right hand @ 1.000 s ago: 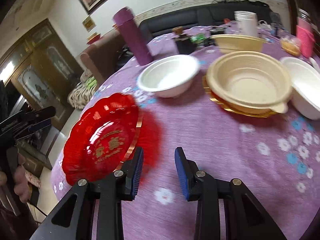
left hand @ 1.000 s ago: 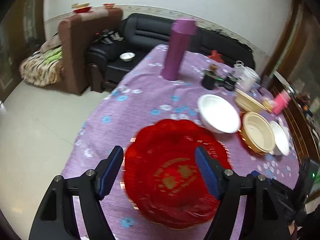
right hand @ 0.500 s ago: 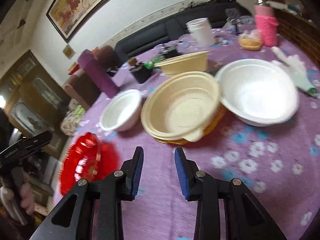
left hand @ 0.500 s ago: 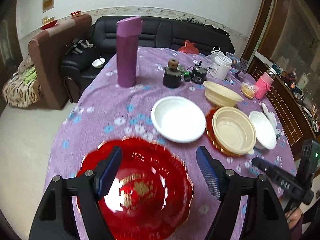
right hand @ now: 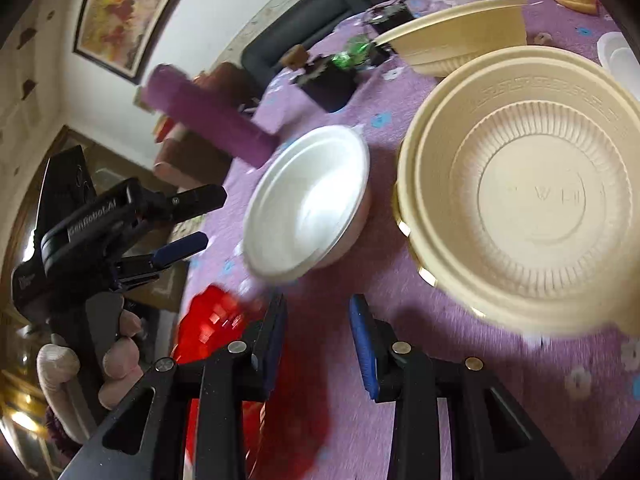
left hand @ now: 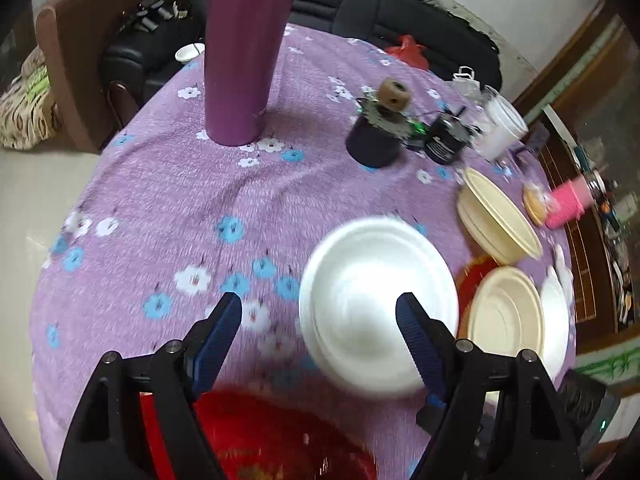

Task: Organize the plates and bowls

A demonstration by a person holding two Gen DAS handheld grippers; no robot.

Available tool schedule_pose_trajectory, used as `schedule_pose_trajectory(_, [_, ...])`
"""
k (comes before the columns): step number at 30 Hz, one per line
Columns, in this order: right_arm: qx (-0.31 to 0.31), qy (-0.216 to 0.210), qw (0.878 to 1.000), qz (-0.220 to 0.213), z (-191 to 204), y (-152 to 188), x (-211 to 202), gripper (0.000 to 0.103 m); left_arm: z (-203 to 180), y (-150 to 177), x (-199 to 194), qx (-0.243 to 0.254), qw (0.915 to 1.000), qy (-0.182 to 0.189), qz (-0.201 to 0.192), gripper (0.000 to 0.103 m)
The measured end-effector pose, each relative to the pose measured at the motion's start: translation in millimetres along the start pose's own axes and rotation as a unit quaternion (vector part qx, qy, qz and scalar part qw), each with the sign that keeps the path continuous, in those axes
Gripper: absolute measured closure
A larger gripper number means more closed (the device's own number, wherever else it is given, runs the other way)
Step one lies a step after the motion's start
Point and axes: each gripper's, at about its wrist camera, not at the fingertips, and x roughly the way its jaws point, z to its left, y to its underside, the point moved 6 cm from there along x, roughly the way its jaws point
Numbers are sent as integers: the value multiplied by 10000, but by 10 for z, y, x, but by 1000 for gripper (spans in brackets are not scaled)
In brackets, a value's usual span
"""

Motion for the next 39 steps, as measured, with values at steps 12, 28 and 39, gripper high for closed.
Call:
schedule_pose_trajectory(12, [-11, 298, 9990, -324, 26, -191, 271, 61, -114, -145, 550, -91, 9984, 265, 491, 36])
schedule_pose_trajectory(28, [-1205, 106, 9919, -392, 699, 69, -124, 85, 47, 307, -482, 202, 9997, 28, -158, 67])
schedule_pose_trajectory(39, [-1591, -157, 9857, 538, 969, 811, -8, 85, 692, 1184, -913, -634, 9977, 53, -213, 67])
